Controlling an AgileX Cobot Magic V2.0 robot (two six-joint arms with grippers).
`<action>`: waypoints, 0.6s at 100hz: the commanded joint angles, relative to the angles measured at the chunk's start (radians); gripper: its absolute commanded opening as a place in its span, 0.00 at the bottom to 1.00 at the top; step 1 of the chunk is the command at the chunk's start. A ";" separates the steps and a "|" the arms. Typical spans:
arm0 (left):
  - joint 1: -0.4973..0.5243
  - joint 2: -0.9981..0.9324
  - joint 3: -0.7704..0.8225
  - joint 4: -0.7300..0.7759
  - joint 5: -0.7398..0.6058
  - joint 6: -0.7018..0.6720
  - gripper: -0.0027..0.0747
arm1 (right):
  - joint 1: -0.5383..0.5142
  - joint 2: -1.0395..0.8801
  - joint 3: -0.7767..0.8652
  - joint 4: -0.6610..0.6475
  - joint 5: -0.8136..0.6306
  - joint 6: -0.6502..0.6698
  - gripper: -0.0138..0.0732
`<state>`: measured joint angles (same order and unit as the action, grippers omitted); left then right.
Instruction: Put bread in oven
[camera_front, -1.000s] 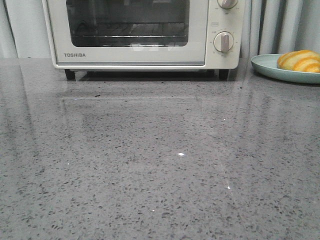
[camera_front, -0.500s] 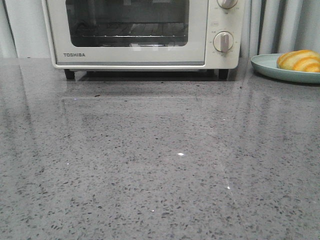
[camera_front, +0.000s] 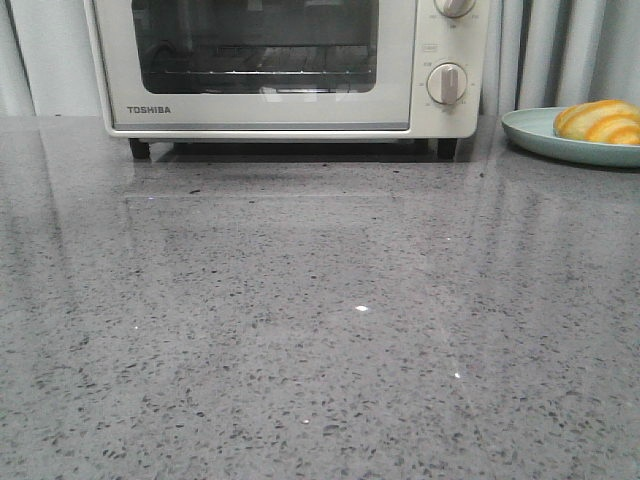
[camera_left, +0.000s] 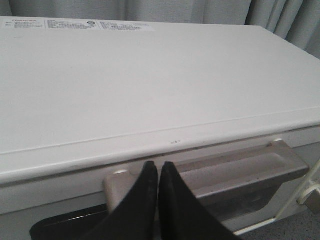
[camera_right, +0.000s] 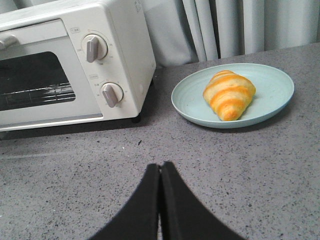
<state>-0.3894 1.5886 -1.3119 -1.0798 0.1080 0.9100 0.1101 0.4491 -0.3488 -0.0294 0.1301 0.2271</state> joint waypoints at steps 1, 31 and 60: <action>-0.007 -0.031 -0.036 0.001 -0.035 0.000 0.01 | 0.001 0.010 -0.037 -0.011 -0.055 -0.006 0.08; -0.007 -0.039 0.013 0.150 0.034 0.000 0.01 | 0.001 0.010 -0.037 -0.011 -0.041 -0.006 0.08; -0.007 -0.133 0.202 0.147 0.045 -0.053 0.01 | 0.001 0.010 -0.050 -0.011 -0.057 -0.006 0.08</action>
<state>-0.3958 1.4962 -1.1636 -0.9372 0.1309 0.8864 0.1101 0.4491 -0.3509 -0.0294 0.1606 0.2271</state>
